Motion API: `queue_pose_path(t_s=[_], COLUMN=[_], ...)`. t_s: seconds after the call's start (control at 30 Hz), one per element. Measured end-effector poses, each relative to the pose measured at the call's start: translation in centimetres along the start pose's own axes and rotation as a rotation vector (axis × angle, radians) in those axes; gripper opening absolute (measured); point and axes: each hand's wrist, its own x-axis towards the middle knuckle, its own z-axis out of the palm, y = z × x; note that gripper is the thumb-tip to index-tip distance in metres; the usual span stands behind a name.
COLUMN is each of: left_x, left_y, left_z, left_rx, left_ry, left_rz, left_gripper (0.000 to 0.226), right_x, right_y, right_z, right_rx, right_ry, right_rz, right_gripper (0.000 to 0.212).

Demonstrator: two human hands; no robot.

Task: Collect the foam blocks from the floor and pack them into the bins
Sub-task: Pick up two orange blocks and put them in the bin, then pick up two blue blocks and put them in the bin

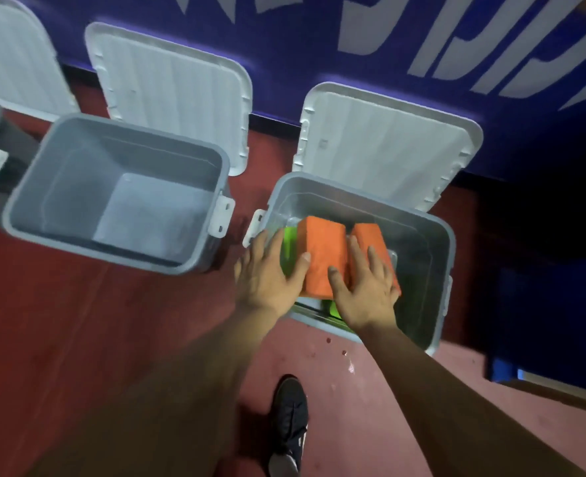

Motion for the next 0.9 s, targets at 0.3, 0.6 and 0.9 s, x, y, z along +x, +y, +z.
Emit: queue_pose_path(t_s=[0.3, 0.6, 0.9], left_x=[-9.7, -35.9, -63.5], left_y=[-18.2, -43.0, -63.7], left_z=[-10.5, -21.6, -31.3], left_rx=[-0.106, -0.03, 0.079], left_ry=[0.487, 0.486, 0.568], left_rz=[-0.059, -0.537, -0.835], left_gripper=[0.057, 0.076, 0.08], right_x=[-9.3, -34.3, -61.8], right_y=[-15.7, -29.0, -37.7], right_z=[11.8, 31.3, 51.0], right_rx=[-0.137, -0.333, -0.43], right_ry=[-0.131, -0.39, -0.499], right_rz=[-0.418, -0.822, -1.323], right_gripper=[0.067, 0.076, 0.068])
